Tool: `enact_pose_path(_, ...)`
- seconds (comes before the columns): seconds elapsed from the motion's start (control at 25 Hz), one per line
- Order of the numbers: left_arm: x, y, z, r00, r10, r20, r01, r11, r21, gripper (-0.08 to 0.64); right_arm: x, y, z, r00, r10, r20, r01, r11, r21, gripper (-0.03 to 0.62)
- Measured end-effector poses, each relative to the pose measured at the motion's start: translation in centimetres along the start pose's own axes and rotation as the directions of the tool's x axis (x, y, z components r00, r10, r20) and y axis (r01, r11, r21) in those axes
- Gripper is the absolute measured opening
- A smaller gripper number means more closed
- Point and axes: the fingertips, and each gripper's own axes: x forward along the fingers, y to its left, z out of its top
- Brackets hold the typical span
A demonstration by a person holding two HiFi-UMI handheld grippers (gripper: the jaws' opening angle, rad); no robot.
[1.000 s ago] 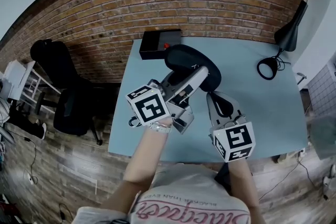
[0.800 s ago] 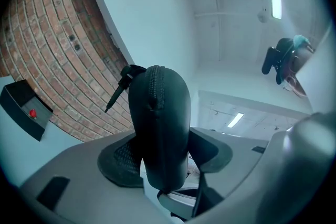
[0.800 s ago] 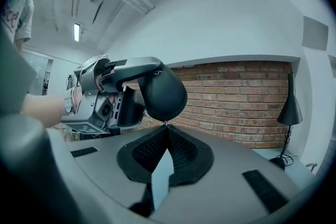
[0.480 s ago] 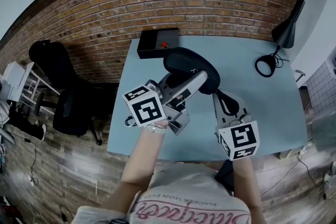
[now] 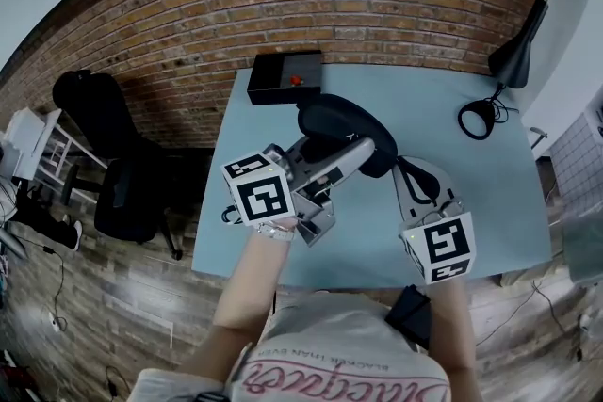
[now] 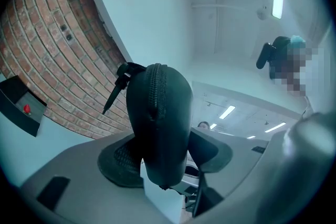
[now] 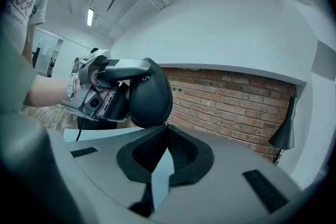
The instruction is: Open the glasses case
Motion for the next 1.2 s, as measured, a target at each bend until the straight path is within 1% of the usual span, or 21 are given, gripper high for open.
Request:
enact_pose_path(0.16, -0.2, 0.0, -0.5, 1.000, -0.015, -0.027, 0.015, 1.000, -0.012, 0.259, -0.1, -0.1, 0.0, 1.000, 0.018, -0.001, -0.018, 0.999, -0.038, 0.018)
enact_pose_path(0.24, -0.2, 0.0, -0.3, 1.000, -0.014, -0.005, 0.014, 1.000, -0.010, 0.262, -0.3, 0.2, 0.1, 0.999, 0.039, 0.004, -0.039, 0.999, -0.034, 0.018)
enact_pose_path(0.32, -0.3, 0.0, 0.0, 0.999, -0.005, 0.036, 0.005, 1.000, -0.014, 0.262, -0.4, 0.3, 0.2, 0.999, 0.040, 0.013, -0.039, 0.999, -0.033, 0.018)
enact_pose_path(0.44, -0.2, 0.4, 0.2, 0.996, 0.027, 0.089, -0.023, 0.999, -0.047, 0.268, -0.6, 0.6, 0.4, 0.999, 0.022, 0.037, -0.020, 0.998, -0.052, 0.018)
enact_pose_path(0.48, -0.1, 0.6, 0.2, 0.994, 0.045, 0.096, -0.041, 0.998, -0.050, 0.276, -0.6, 0.7, 0.7, 0.999, 0.009, 0.048, -0.007, 0.999, -0.053, 0.018)
enact_pose_path(0.56, 0.2, 1.0, 0.0, 0.991, 0.082, 0.101, -0.077, 0.996, -0.054, 0.314, -0.7, 1.0, 1.1, 0.999, -0.018, 0.051, 0.021, 0.998, -0.058, 0.018)
enact_pose_path(0.72, 0.6, 1.3, -0.6, 0.988, 0.109, 0.112, -0.095, 0.988, -0.124, 0.320, -0.6, 1.8, 1.4, 0.998, -0.035, 0.050, 0.039, 0.996, -0.076, 0.018)
enact_pose_path(0.8, 0.9, 1.2, -1.2, 0.989, 0.109, 0.098, -0.094, 0.985, -0.144, 0.321, -0.6, 1.7, 1.5, 0.997, -0.051, 0.058, 0.055, 0.995, -0.080, 0.017)
enact_pose_path(0.92, 1.5, 1.0, -2.4, 0.993, 0.107, 0.055, -0.096, 0.982, -0.163, 0.321, -0.5, 1.6, 1.5, 0.996, -0.075, 0.046, 0.078, 0.995, -0.070, 0.018)
enact_pose_path(1.0, 1.5, 0.9, -2.8, 0.993, 0.112, 0.039, -0.102, 0.976, -0.193, 0.320, -0.5, 1.4, 1.5, 0.995, -0.092, 0.042, 0.095, 0.993, -0.068, 0.018)
enact_pose_path(1.08, 1.3, 0.8, -2.9, 0.994, 0.106, 0.032, -0.097, 0.974, -0.205, 0.307, -0.7, 1.6, 1.5, 0.996, -0.077, 0.047, 0.080, 0.995, -0.064, 0.018)
enact_pose_path(1.2, 1.2, 0.3, -2.9, 0.998, 0.065, 0.018, -0.061, 0.985, -0.164, 0.297, -1.1, 1.9, 1.8, 0.997, -0.030, 0.078, 0.036, 0.997, -0.071, 0.018)
